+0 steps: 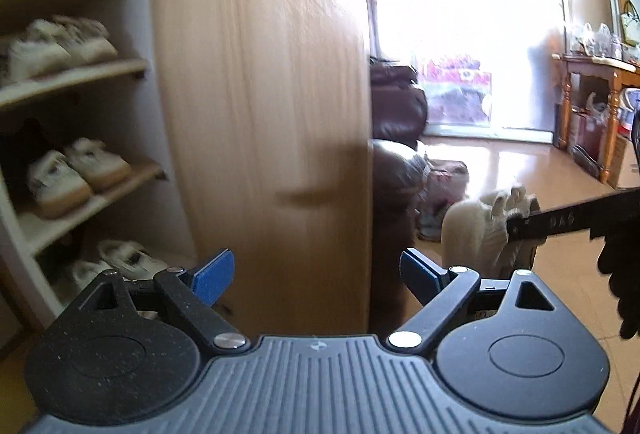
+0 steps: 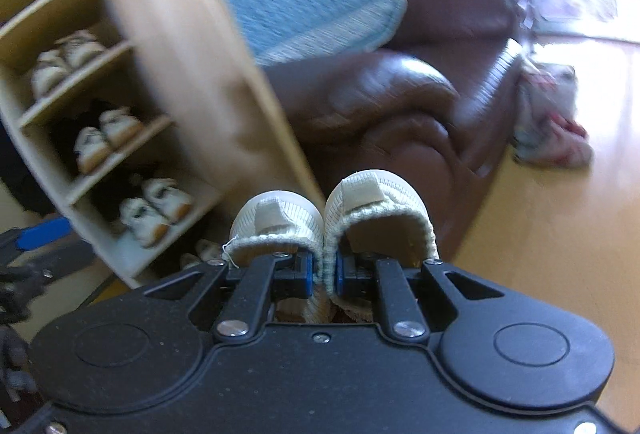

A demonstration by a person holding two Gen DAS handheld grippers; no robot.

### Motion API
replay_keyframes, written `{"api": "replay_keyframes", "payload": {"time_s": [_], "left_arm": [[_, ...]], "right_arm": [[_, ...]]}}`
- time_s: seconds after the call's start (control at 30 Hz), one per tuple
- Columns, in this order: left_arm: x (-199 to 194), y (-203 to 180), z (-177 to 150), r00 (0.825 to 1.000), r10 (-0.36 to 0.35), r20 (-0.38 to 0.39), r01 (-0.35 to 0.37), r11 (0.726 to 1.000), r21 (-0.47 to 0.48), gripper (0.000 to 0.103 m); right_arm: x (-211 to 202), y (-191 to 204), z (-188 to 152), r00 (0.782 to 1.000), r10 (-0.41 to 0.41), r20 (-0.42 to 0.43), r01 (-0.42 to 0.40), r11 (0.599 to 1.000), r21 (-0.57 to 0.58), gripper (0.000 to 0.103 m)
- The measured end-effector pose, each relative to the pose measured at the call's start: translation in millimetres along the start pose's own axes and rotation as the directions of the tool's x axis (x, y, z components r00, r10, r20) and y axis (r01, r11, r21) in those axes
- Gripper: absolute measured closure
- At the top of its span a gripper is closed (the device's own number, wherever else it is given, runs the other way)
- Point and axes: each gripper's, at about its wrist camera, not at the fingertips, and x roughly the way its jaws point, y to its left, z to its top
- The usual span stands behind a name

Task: Organize scattered shoes
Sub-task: 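Carry the white knit sock-shoes with the right tool into the cabinet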

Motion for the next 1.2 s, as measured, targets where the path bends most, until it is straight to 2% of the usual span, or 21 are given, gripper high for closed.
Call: {"api": "replay_keyframes", "payload": {"time_s": [0.3,0.47,0.63,0.73,0.93,1.07,1.2], "left_arm": [[-45.8,44.7,17.9,0.99,0.084,0.11,-0.076,0.994,-0.076,0.012],[-73.3,67.1,24.5,0.963,0.154,0.22,-0.129,0.984,-0.125,0.012],[-97.6,88.4,35.6,0.901,0.264,0.344,-0.213,0.961,-0.178,0.012],[-107.1,101.4,47.3,0.845,0.344,0.41,-0.291,0.938,-0.188,0.012],[-117.3,120.9,60.8,0.759,0.423,0.495,-0.352,0.906,-0.235,0.012],[-121.2,124.0,66.9,0.726,0.432,0.535,-0.348,0.902,-0.256,0.012],[-118.6,123.1,71.4,0.684,0.445,0.577,-0.364,0.895,-0.259,0.012]], "right_arm": [[-6.3,76.4,55.0,0.987,0.145,0.066,-0.136,0.982,-0.131,0.092],[-8.2,116.5,88.1,0.97,0.222,0.099,-0.199,0.959,-0.204,0.092],[-10.5,156.2,120.1,0.949,0.292,0.116,-0.252,0.927,-0.277,0.092],[-11.7,179.4,142.2,0.936,0.331,0.122,-0.281,0.908,-0.31,0.092],[-18.1,240.0,206.2,0.904,0.396,0.161,-0.306,0.862,-0.404,0.092],[-17.3,276.3,241.3,0.886,0.429,0.176,-0.315,0.834,-0.453,0.092],[-13.6,309.9,269.3,0.868,0.461,0.184,-0.328,0.811,-0.484,0.092]]}}
